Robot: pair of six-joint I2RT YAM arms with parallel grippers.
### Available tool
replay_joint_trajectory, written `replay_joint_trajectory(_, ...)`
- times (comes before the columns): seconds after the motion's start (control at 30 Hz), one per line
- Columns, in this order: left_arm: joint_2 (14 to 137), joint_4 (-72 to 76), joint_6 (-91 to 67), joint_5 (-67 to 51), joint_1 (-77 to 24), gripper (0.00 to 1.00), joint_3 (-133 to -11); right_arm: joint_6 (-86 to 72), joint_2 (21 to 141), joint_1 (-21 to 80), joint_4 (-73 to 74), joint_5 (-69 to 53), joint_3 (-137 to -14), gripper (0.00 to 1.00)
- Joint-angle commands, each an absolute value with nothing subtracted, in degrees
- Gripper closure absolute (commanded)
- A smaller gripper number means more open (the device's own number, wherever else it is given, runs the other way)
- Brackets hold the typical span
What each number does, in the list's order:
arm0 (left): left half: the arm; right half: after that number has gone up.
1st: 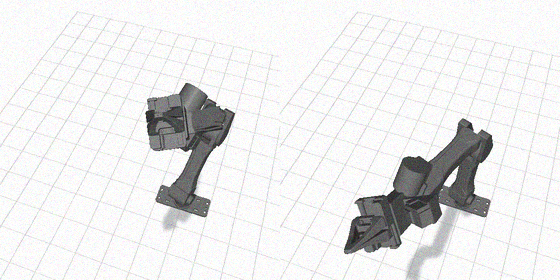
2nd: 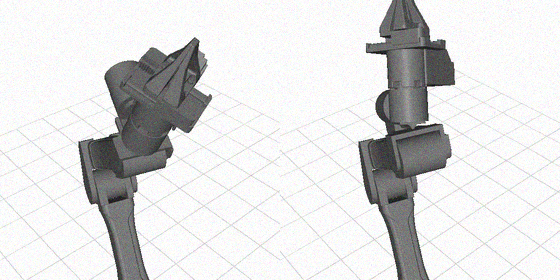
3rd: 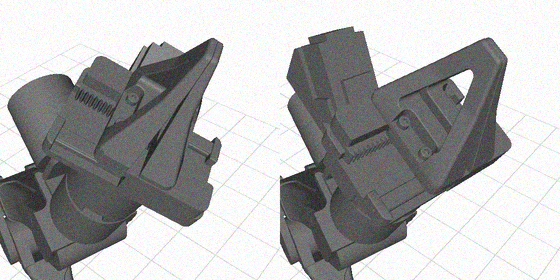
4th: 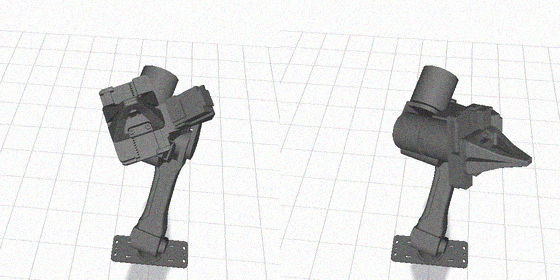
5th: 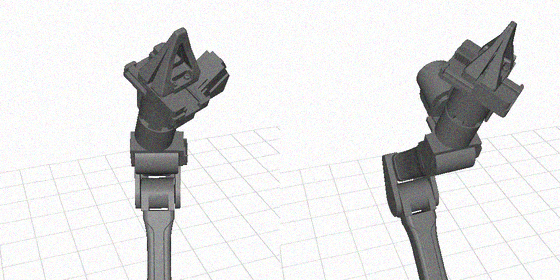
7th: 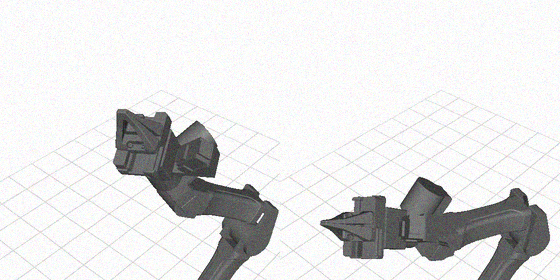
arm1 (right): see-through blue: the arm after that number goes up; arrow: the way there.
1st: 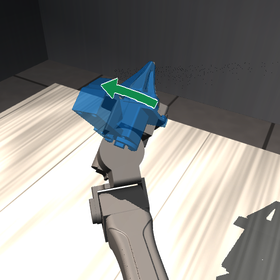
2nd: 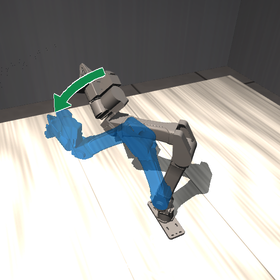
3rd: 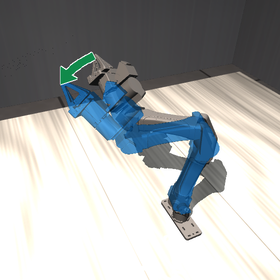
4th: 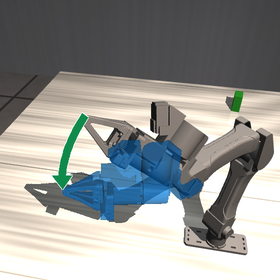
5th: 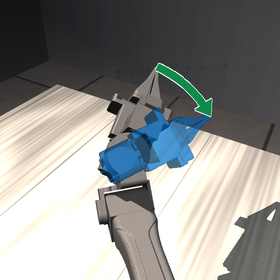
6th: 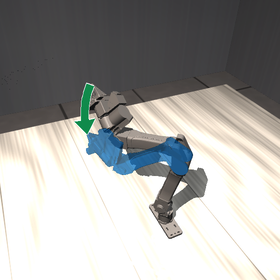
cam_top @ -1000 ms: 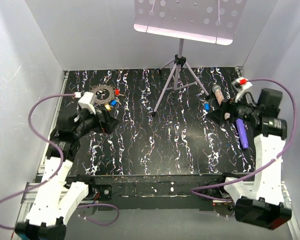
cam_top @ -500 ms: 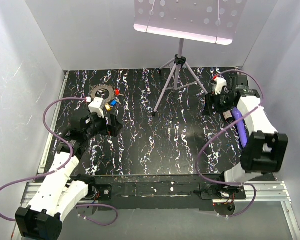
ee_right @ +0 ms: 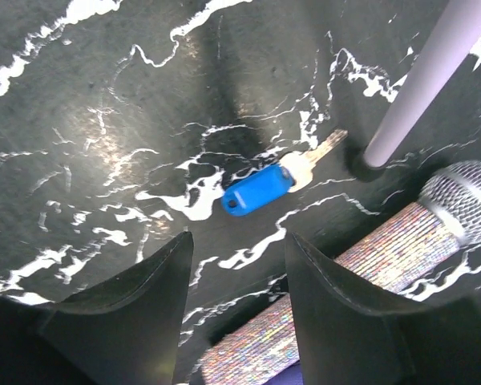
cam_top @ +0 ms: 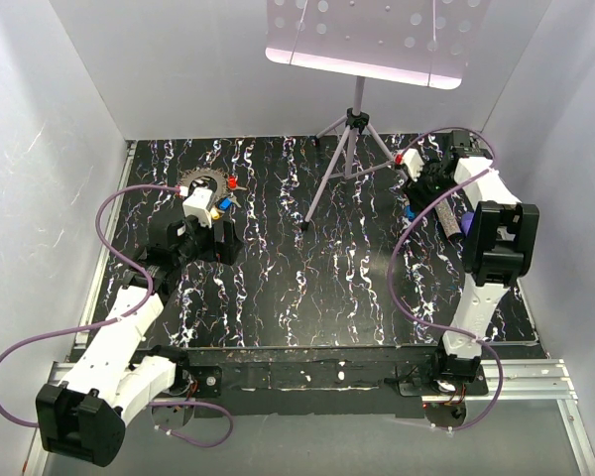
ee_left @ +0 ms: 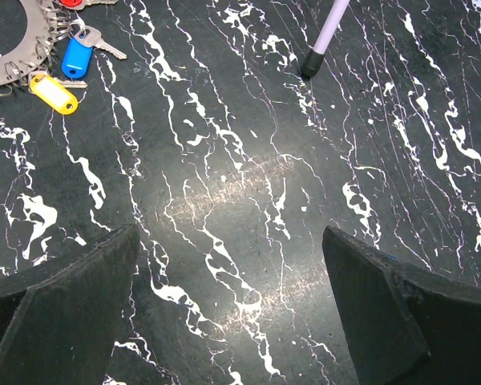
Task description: Put the keys on the keyring
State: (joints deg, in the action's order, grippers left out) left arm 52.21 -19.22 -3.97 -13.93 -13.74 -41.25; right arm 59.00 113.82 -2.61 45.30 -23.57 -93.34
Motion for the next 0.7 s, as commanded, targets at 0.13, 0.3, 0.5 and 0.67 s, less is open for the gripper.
replay_joint_trajectory(0.13,51.7,-19.0,-2.0,-12.5,-13.8,0.02,-42.8,82.3,118.7,-2.9,47.9,-24.8,-99.2,0.47)
replay_joint_trajectory(0.3,52.2,-18.8,-1.8,-12.7,-13.9,0.02,-42.9,89.7,122.7,-2.8,53.2,-27.9,-104.2,0.54)
replay_joint_trajectory(0.5,52.6,-18.7,-1.8,-12.5,-13.8,0.02,-42.9,90.9,126.2,-2.5,54.0,-27.5,-108.0,0.56)
replay_joint_trajectory(0.67,53.1,-18.6,-1.7,-12.7,-13.9,0.02,-43.0,91.9,128.1,-2.5,55.6,-26.8,-110.1,0.57)
